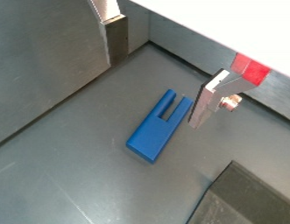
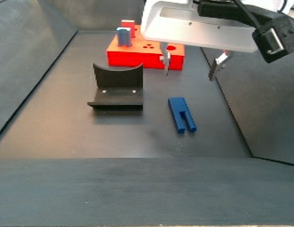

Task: Pick up the square-circle object. Move up. Rotate the square-circle object. Place the square-circle object on the fixture. Regrasp the square-circle object. Move to above the board. Insert the square-circle object.
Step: Rotate the square-circle object.

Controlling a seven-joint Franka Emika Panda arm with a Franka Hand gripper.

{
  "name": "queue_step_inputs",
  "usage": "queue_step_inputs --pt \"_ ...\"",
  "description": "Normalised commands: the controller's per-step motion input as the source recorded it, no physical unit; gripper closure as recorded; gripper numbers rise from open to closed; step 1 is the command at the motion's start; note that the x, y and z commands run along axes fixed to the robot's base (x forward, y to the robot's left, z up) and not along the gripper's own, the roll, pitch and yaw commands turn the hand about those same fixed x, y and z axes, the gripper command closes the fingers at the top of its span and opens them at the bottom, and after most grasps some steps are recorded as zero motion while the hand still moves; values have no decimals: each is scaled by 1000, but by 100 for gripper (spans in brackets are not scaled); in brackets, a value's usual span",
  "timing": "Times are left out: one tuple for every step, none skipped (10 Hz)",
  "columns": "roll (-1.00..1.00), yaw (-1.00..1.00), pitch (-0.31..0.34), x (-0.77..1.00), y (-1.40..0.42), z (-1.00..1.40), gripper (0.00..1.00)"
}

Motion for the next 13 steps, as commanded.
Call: queue_step_inputs --pt "-5 311 7 23 -2 -29 0" --pt "0 0 0 0 0 -1000 0" --pt "0 -51 -8 6 0 -1000 0" --pt "-10 -48 -47 24 0 -1000 0" --pt "-22 -41 -57 25 2 -1000 0" --pt "-52 -27 -69 31 5 -1000 0" --pt "-81 -15 -79 37 7 -1000 0" --pt "-99 -8 -86 42 13 -1000 0" --pt "-112 -5 -88 45 15 -1000 0" --pt "-131 -4 -96 45 17 -905 0" --pt "-145 -4 -109 40 18 -804 0" --pt "-154 -4 -119 34 16 -738 0" --pt "-163 -3 -126 36 19 -674 0"
